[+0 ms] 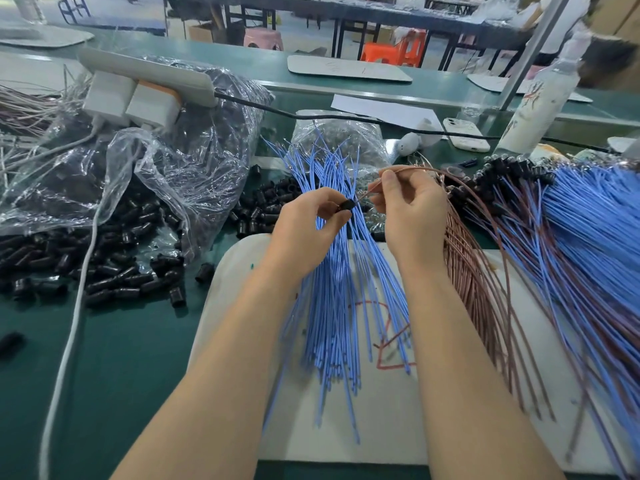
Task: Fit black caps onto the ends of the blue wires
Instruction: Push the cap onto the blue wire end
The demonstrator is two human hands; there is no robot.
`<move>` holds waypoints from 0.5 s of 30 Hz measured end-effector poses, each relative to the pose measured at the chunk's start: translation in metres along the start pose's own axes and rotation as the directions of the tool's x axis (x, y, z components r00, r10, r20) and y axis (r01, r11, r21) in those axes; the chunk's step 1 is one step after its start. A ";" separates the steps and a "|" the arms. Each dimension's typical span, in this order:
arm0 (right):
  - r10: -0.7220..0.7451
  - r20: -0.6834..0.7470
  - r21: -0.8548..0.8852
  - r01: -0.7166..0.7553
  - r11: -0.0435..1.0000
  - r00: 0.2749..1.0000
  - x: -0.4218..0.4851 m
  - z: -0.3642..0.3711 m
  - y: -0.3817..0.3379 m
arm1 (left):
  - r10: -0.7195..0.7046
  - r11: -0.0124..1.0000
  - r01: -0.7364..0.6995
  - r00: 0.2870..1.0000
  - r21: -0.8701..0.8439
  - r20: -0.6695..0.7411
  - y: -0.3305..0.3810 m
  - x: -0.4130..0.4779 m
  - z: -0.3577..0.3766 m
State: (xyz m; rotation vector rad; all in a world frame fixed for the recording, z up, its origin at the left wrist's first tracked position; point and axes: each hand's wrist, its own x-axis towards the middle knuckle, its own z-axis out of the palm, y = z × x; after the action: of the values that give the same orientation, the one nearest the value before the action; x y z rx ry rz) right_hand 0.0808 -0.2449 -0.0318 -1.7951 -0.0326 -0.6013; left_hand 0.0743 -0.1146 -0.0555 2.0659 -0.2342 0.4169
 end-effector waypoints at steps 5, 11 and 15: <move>-0.001 0.150 -0.163 0.026 0.986 0.989 -0.002 0.003 -0.002 | 0.039 0.999 -0.038 0.999 0.017 -0.026 0.004 -0.001 -0.001; 0.177 0.186 0.033 -0.186 0.982 0.967 -0.004 0.003 -0.008 | 0.084 0.995 -0.080 0.995 0.061 -0.060 0.009 -0.002 -0.003; 0.194 0.342 -0.013 -0.202 0.979 0.919 -0.007 0.006 -0.012 | 0.152 0.987 -0.155 0.986 -0.045 -0.067 0.018 -0.005 -0.003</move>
State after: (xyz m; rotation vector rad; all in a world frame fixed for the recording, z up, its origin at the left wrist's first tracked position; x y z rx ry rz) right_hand 0.0729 -0.2331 -0.0249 -1.8356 -0.0928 -0.1386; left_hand 0.0635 -0.1212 -0.0415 1.9886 -0.3635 0.5642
